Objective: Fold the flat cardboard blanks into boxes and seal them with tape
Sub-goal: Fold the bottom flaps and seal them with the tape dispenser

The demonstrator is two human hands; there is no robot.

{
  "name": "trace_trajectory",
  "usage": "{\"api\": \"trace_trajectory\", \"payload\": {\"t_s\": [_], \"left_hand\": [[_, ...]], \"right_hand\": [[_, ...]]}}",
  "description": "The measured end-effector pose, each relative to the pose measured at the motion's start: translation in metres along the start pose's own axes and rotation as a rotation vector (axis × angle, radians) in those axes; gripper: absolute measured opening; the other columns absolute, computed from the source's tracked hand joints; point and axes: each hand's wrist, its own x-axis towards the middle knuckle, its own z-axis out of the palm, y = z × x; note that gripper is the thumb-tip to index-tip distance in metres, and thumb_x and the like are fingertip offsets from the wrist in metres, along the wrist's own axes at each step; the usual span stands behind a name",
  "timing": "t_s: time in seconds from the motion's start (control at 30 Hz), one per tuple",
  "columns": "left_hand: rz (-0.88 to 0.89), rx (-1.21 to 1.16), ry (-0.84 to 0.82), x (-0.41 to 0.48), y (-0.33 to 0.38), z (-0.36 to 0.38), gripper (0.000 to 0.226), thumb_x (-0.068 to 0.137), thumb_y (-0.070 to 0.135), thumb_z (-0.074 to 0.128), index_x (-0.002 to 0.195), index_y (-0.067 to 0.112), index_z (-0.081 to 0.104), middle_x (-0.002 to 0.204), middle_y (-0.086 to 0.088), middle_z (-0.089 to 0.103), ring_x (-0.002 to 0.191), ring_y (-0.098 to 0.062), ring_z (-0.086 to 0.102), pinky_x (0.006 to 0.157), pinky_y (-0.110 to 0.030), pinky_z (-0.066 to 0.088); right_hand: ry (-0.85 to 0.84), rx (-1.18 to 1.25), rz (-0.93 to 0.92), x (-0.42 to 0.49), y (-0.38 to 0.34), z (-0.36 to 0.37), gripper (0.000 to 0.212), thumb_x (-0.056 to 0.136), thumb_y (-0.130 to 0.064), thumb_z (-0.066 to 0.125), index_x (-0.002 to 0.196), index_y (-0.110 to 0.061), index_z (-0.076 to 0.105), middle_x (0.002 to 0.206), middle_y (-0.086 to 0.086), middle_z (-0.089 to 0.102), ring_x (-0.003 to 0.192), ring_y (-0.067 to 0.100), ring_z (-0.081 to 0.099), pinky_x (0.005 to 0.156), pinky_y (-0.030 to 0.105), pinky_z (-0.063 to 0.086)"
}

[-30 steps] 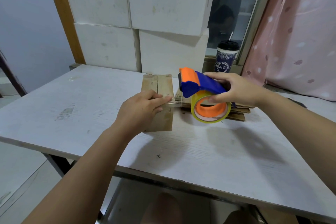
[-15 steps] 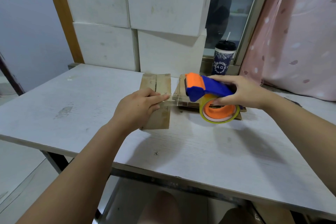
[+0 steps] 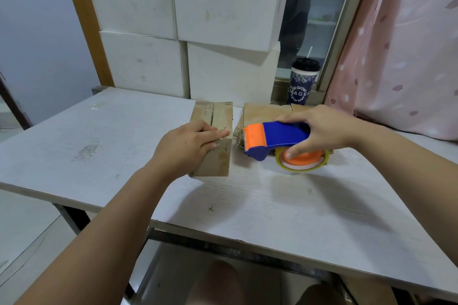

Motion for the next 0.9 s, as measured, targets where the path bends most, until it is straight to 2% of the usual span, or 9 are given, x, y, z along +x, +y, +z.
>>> {"api": "trace_trajectory", "payload": {"t_s": [0.17,0.3,0.4,0.43,0.53,0.6,0.73,0.83,0.9], "left_hand": [[-0.005,0.027,0.008,-0.001,0.003,-0.001,0.035,0.098,0.030,0.046,0.131,0.042,0.051,0.123,0.011,0.055,0.110,-0.012,0.052,0.071,-0.022,0.035],[0.048,0.080,0.132,-0.004,0.018,0.001,0.036,0.081,0.026,0.069,0.117,0.022,0.067,0.115,-0.002,0.062,0.090,-0.028,0.061,0.069,-0.030,0.043],[0.058,0.208,0.197,-0.001,0.025,0.009,0.037,0.070,0.029,0.079,0.101,0.012,0.071,0.114,-0.006,0.065,0.084,-0.029,0.065,0.086,-0.045,0.046],[0.059,0.246,0.215,0.000,0.028,0.012,0.037,0.066,0.029,0.081,0.096,0.011,0.070,0.106,-0.005,0.067,0.083,-0.027,0.065,0.086,-0.044,0.047],[0.035,0.284,0.216,0.000,0.039,0.017,0.043,0.051,0.027,0.089,0.081,0.008,0.066,0.079,-0.006,0.065,0.066,-0.025,0.062,0.058,-0.029,0.047],[-0.009,0.283,0.208,-0.001,0.047,0.019,0.053,0.045,0.036,0.091,0.079,0.007,0.063,0.072,-0.007,0.061,0.058,-0.024,0.058,0.049,-0.026,0.041],[-0.022,0.240,0.246,-0.001,0.050,0.024,0.057,0.052,0.040,0.088,0.096,0.010,0.067,0.078,-0.009,0.060,0.060,-0.028,0.057,0.052,-0.028,0.038],[-0.012,0.233,0.322,0.001,0.045,0.029,0.037,0.068,0.022,0.081,0.102,0.012,0.070,0.082,-0.011,0.062,0.060,-0.031,0.057,0.053,-0.032,0.043],[0.021,0.277,0.398,0.002,0.042,0.034,0.028,0.074,0.019,0.075,0.101,0.012,0.071,0.079,-0.010,0.063,0.059,-0.029,0.058,0.057,-0.032,0.045]], "right_hand": [[-0.061,0.030,-0.027,0.008,-0.016,-0.007,0.087,0.048,-0.091,0.052,0.125,-0.052,0.050,0.101,-0.025,0.058,0.089,-0.001,0.052,0.068,0.010,0.036],[-0.141,-0.091,-0.056,0.019,-0.027,-0.018,0.094,0.047,-0.093,0.041,0.127,-0.044,0.054,0.097,-0.014,0.064,0.084,0.001,0.055,0.069,0.019,0.043],[-0.148,-0.153,-0.054,0.024,-0.034,-0.026,0.084,0.059,-0.090,0.043,0.127,-0.043,0.054,0.102,-0.012,0.066,0.087,0.007,0.057,0.076,0.027,0.047],[-0.147,-0.173,-0.056,0.025,-0.037,-0.028,0.074,0.066,-0.085,0.046,0.128,-0.044,0.054,0.106,-0.011,0.066,0.091,0.011,0.058,0.081,0.030,0.049],[-0.175,-0.221,-0.066,0.028,-0.041,-0.033,0.061,0.076,-0.077,0.048,0.129,-0.047,0.051,0.113,-0.009,0.065,0.096,0.015,0.056,0.084,0.033,0.048],[-0.209,-0.256,-0.070,0.030,-0.044,-0.033,0.061,0.078,-0.075,0.046,0.133,-0.048,0.045,0.115,-0.015,0.060,0.097,0.014,0.053,0.079,0.030,0.042],[-0.234,-0.296,-0.070,0.029,-0.045,-0.028,0.061,0.083,-0.072,0.042,0.140,-0.052,0.033,0.103,-0.023,0.042,0.094,0.011,0.042,0.079,0.027,0.030],[-0.231,-0.272,-0.066,0.028,-0.044,-0.029,0.059,0.083,-0.070,0.044,0.139,-0.051,0.036,0.107,-0.023,0.044,0.096,0.010,0.043,0.078,0.026,0.031],[-0.230,-0.267,-0.073,0.031,-0.046,-0.032,0.058,0.083,-0.069,0.047,0.138,-0.049,0.040,0.110,-0.022,0.048,0.094,0.009,0.045,0.075,0.024,0.032]]}}
